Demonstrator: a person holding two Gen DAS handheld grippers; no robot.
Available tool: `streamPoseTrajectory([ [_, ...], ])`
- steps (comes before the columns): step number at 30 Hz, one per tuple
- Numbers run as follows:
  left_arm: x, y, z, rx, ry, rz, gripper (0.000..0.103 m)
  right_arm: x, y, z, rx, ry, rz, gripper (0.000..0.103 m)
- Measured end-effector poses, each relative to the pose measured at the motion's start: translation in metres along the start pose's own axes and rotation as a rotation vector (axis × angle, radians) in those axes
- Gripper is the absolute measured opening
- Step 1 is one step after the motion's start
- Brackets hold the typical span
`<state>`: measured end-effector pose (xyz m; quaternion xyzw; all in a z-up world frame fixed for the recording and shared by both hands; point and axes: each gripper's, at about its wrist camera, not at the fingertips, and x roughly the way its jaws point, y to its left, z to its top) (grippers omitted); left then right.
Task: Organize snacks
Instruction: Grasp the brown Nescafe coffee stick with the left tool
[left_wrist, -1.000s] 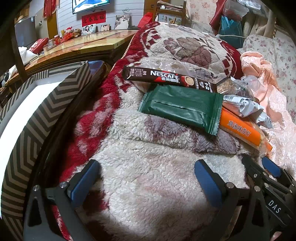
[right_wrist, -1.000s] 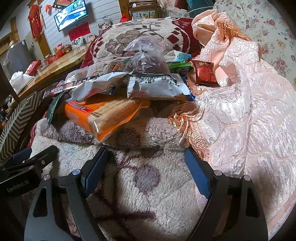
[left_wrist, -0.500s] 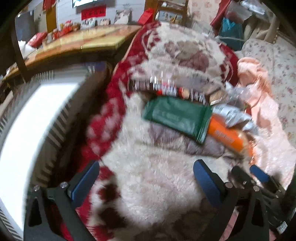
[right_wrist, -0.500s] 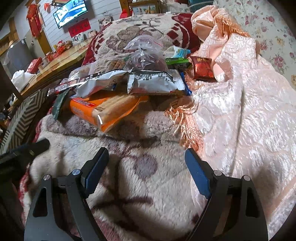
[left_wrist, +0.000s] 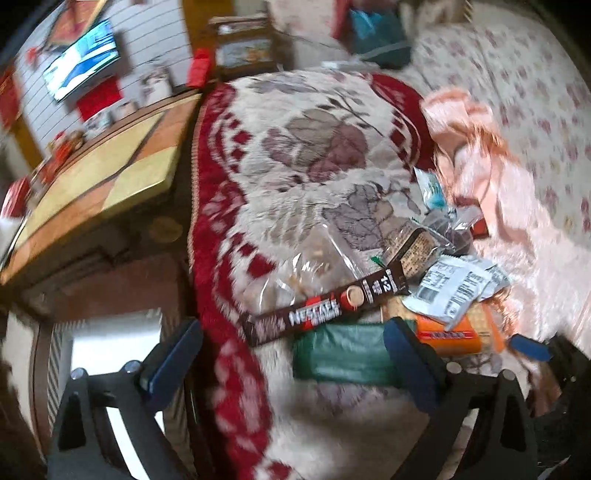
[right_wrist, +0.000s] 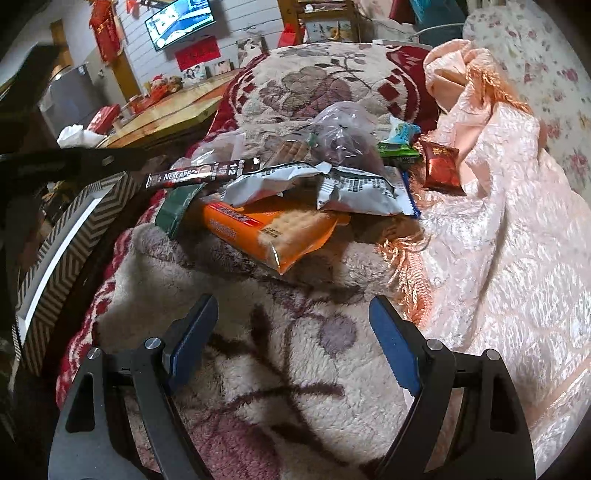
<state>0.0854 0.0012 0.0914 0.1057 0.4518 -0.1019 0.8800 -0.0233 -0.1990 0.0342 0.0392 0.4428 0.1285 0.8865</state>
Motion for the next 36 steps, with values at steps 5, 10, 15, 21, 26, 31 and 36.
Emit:
streamPoseTrajectory([
  [5, 0.027, -0.015, 0.015, 0.126, 0.055, -0.016, 0.089, 0.004, -0.009, 0.002, 0.041, 0.023, 0.020, 0.085],
  [10, 0.040, -0.035, 0.013, 0.287, 0.099, -0.051, 0.089, 0.008, -0.013, 0.002, 0.061, 0.040, 0.032, 0.085],
  [15, 0.057, -0.042, 0.012, 0.356, 0.174, -0.058, 0.089, 0.016, -0.019, 0.002, 0.103, 0.071, 0.058, 0.085],
  [21, 0.066, -0.041, 0.016, 0.351, 0.208, -0.062, 0.057, 0.017, -0.017, 0.002, 0.095, 0.075, 0.080, 0.085],
  [26, 0.065, -0.025, 0.017, 0.274, 0.213, -0.056, 0.016, 0.016, -0.013, 0.003, 0.069, 0.073, 0.100, 0.080],
  [31, 0.046, -0.014, 0.014, 0.220, 0.173, -0.069, 0.014, 0.011, -0.006, 0.004, 0.033, 0.060, 0.101, 0.080],
  [36, 0.022, -0.001, 0.006, 0.149, 0.139, -0.084, 0.012, 0.007, -0.002, 0.007, 0.022, 0.051, 0.123, 0.080],
])
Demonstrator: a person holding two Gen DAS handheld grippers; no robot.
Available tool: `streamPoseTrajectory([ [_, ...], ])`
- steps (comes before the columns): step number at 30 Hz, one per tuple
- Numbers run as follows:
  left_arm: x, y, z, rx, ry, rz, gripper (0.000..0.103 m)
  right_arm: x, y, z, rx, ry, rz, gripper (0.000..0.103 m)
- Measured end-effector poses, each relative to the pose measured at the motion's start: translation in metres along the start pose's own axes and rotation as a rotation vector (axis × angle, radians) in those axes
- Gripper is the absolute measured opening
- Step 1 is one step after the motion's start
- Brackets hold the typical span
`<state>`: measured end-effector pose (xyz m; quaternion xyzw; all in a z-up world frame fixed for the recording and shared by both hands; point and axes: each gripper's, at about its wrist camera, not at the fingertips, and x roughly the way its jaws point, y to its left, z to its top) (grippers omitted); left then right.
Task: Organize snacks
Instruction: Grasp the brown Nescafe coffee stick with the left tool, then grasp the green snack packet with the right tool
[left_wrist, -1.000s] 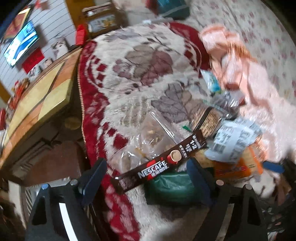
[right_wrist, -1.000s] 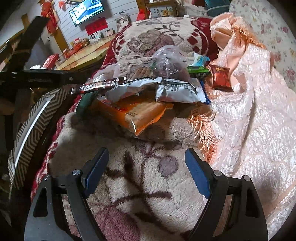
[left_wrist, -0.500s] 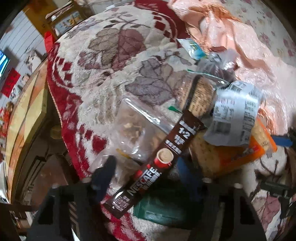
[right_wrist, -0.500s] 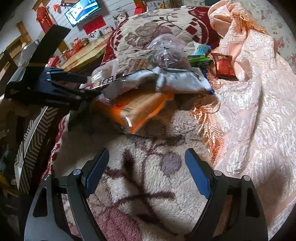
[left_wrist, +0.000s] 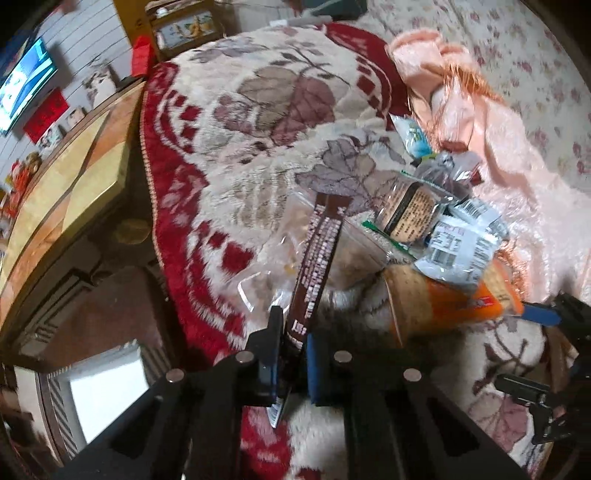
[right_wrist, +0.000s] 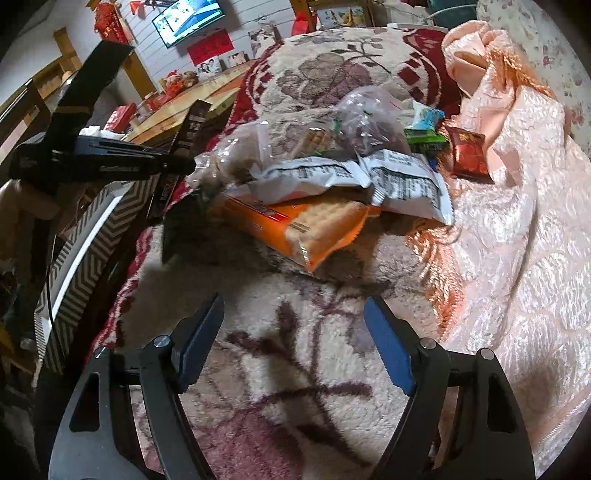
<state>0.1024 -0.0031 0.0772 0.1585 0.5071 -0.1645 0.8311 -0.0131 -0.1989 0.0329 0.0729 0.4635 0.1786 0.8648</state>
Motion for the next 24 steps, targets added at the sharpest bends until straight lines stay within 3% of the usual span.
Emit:
streamPoseTrajectory([
  [7, -0.029, 0.017, -0.033, -0.160, -0.048, -0.041, 0.011, -0.001, 0.033, 0.017, -0.106, 0.014, 0.061, 0.080],
  [16, -0.052, 0.036, -0.081, -0.344, -0.098, -0.089, 0.011, 0.012, 0.084, 0.055, -0.299, 0.103, 0.183, 0.080],
  [24, -0.074, 0.049, -0.103, -0.415, -0.141, -0.089, 0.010, 0.062, 0.108, 0.080, -0.368, 0.184, 0.096, 0.080],
])
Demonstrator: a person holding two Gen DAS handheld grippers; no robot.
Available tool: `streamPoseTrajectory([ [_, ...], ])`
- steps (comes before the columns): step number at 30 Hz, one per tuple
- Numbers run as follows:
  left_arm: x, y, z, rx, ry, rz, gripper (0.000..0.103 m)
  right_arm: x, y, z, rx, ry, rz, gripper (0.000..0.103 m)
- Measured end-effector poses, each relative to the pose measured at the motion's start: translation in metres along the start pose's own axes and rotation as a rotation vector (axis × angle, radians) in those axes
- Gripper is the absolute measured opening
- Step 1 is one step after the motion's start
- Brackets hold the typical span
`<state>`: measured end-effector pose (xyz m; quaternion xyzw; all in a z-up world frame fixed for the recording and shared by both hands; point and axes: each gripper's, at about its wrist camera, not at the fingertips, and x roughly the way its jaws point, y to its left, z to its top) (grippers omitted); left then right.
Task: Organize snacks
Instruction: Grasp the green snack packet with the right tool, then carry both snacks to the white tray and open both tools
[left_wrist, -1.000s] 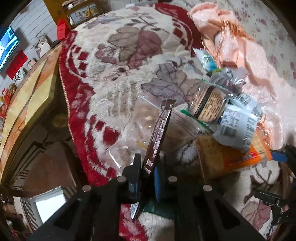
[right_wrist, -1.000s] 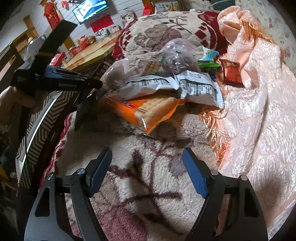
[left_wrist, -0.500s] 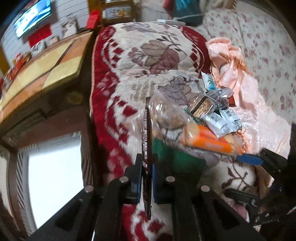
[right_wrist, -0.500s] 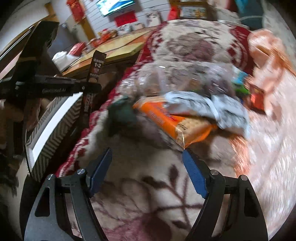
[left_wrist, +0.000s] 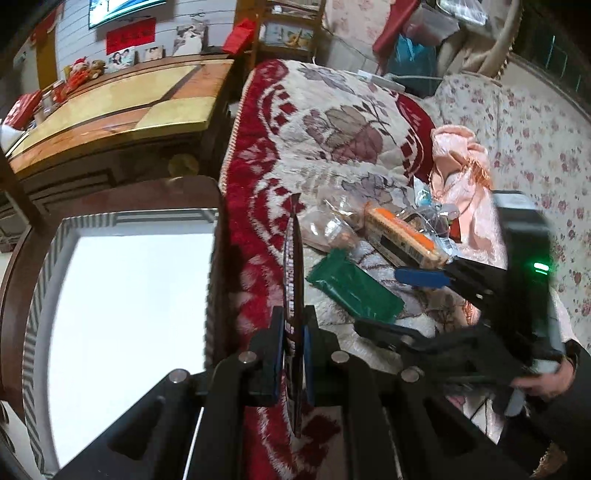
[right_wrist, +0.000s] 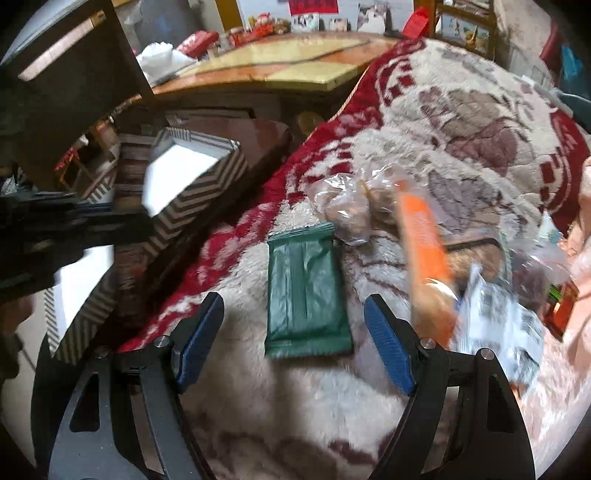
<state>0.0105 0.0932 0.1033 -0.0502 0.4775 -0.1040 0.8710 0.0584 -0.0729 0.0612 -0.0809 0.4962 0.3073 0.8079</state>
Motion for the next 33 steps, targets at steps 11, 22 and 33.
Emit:
streamPoseTrajectory([
  [11, -0.015, 0.019, -0.010, -0.073, -0.026, 0.010, 0.011, 0.015, 0.002, 0.009, -0.050, 0.074, 0.007, 0.043],
  [22, -0.047, 0.031, -0.019, -0.111, -0.075, 0.058, 0.011, -0.036, 0.030, 0.003, -0.001, -0.047, 0.111, 0.043],
  [33, -0.086, 0.069, -0.035, -0.160, -0.118, 0.162, 0.011, -0.050, 0.098, 0.022, -0.078, -0.091, 0.169, 0.043],
])
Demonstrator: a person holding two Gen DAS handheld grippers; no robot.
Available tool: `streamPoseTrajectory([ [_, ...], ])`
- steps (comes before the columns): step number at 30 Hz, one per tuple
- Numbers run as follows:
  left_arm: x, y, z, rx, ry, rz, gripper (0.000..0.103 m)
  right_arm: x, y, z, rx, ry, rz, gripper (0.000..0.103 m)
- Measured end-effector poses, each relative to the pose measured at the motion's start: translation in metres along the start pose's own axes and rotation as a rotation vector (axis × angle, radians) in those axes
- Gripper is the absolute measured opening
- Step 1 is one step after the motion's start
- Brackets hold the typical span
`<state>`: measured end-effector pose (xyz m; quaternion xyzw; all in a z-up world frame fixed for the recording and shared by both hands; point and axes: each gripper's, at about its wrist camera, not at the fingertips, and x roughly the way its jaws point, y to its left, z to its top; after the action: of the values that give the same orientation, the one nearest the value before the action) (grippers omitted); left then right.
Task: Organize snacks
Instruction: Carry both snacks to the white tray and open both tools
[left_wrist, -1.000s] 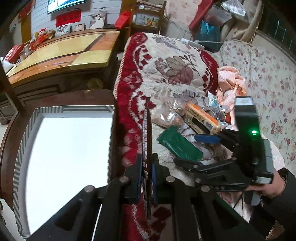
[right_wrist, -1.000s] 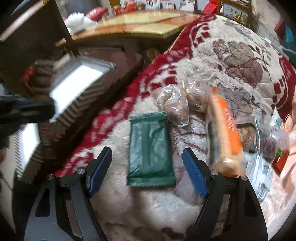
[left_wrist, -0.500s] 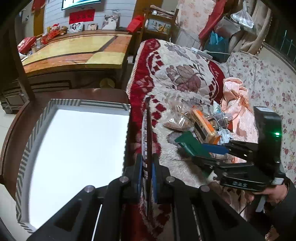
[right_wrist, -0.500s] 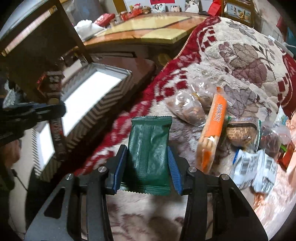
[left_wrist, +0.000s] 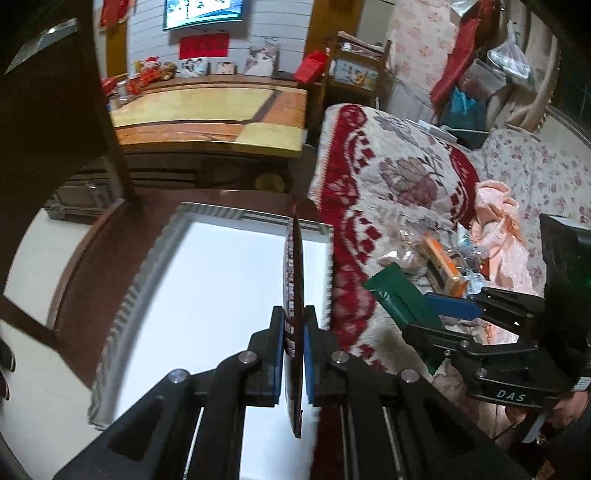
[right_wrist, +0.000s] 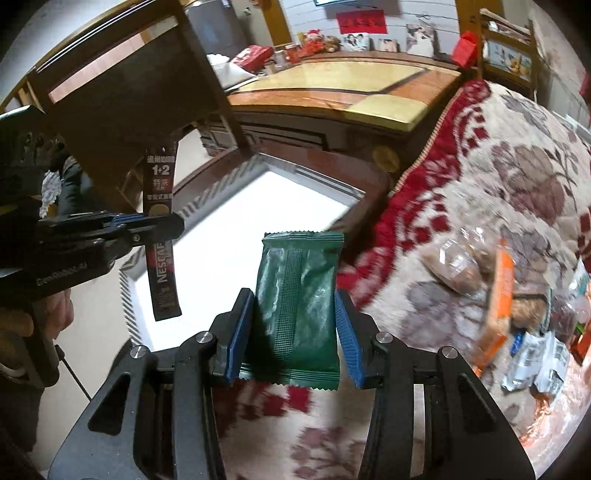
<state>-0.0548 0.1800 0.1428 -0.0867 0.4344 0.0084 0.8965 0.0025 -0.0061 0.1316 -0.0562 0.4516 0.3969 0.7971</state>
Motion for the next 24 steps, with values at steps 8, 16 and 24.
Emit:
streamPoseTrajectory([
  [8, 0.000, 0.034, -0.009, -0.047, 0.016, 0.048, 0.011, 0.015, 0.036, 0.018, -0.028, 0.013, 0.035, 0.043],
  [16, 0.027, 0.067, -0.027, -0.120, 0.095, 0.086, 0.011, 0.050, 0.070, 0.031, -0.081, 0.061, 0.060, 0.043],
  [24, 0.050, 0.085, -0.039, -0.183, 0.146, 0.113, 0.011, 0.102, 0.088, 0.037, -0.113, 0.148, 0.049, 0.043],
])
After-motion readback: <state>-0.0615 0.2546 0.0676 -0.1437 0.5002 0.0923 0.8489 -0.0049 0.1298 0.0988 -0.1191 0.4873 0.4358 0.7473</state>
